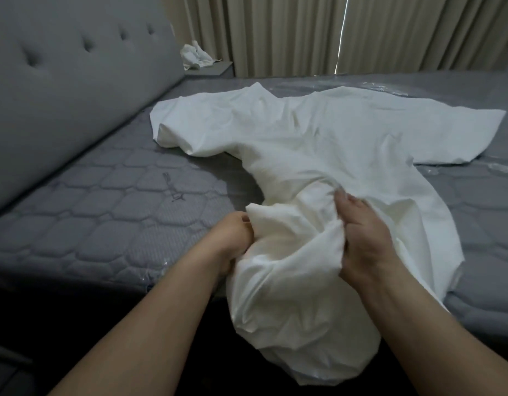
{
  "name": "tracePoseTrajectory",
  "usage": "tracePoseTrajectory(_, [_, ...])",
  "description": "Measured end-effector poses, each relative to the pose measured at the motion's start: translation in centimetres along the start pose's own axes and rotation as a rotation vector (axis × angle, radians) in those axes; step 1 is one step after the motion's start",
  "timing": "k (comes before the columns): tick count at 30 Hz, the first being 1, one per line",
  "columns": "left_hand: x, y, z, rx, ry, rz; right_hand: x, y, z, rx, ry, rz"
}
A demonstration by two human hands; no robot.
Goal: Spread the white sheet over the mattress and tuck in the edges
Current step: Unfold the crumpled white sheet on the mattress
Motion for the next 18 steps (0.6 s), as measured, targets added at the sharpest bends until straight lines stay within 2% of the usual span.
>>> tracePoseTrajectory(1, [0.0, 0.1, -0.4, 0.013, 0.033, 0.019, 0.9, 0.9, 0.4, 0.11, -0.168, 0.079])
tracePoseTrajectory(3, [0.0, 0.7, -1.1, 0.024, 0.209, 0.043, 1.8, 2.4, 1.6, 0.223, -0.281, 0.217])
tracePoseTrajectory(5, [0.1, 0.7, -1.9, -0.001, 0.495, 0.083, 1.6, 2.9, 2.0, 0.228, -0.227, 0.307])
tracePoseTrajectory(7, [0.0, 0.3, -2.2, -0.017, 0.698, 0.092, 0.5, 2.4, 1.5, 0.191, -0.049, 0.299])
tracePoseTrajectory(11, [0.4, -0.9, -1.0, -0.144, 0.866, 0.119, 0.4, 2.2, -0.3, 0.288, 0.165, 0.39])
tracePoseTrajectory(14, [-0.6, -1.2, -0.8, -0.178, 0.917, 0.039, 0.4, 2.1, -0.3, 0.272, 0.166, 0.344])
tracePoseTrajectory(18, [-5.0, -1.1, -2.1, -0.056, 0.997, -0.096, -0.6, 0.9, 0.3, 0.143, 0.325, 0.177])
Point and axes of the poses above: each hand's wrist, its own y-axis away from the middle knuckle, its own x-axis out of the palm, z = x × y, the point moved 6 cm from there along -y, towards the middle knuckle, and after that the axes turned 13 degrees about -y, right-handed, at the moved point
